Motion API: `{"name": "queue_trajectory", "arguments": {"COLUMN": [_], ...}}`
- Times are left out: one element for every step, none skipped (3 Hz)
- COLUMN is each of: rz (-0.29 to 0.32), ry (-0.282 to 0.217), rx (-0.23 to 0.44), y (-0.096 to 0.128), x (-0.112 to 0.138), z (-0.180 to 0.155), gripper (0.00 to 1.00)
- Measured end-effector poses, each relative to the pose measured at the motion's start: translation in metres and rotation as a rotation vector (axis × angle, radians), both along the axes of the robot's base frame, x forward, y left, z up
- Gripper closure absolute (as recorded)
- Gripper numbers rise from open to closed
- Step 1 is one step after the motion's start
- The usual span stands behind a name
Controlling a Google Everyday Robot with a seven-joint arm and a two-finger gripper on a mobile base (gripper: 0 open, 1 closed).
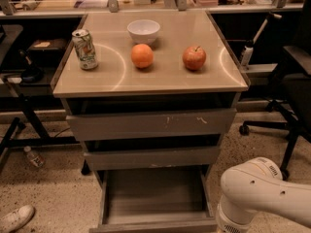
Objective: Close bottom drawer
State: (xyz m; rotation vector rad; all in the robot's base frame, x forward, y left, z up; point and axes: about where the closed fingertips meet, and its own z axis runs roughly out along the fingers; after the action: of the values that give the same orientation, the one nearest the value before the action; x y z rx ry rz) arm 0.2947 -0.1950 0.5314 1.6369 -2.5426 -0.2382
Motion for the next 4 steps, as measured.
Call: {"name": "queue_trajectory", "arguments": {"rz": [0.000, -0.008, -0.061, -0.131], "ry": [0.000, 0.002, -0.005, -0.005], "rx": [0.000, 0.040, 0.079, 0.127], "y": [0.000, 0.007, 0.013, 0.017], "x": [0.000, 0.002, 0.015, 0.030], "z": [0.000, -0.027, -0.089, -0.146], "gripper": [1.00, 1.00, 1.00, 1.00]}}
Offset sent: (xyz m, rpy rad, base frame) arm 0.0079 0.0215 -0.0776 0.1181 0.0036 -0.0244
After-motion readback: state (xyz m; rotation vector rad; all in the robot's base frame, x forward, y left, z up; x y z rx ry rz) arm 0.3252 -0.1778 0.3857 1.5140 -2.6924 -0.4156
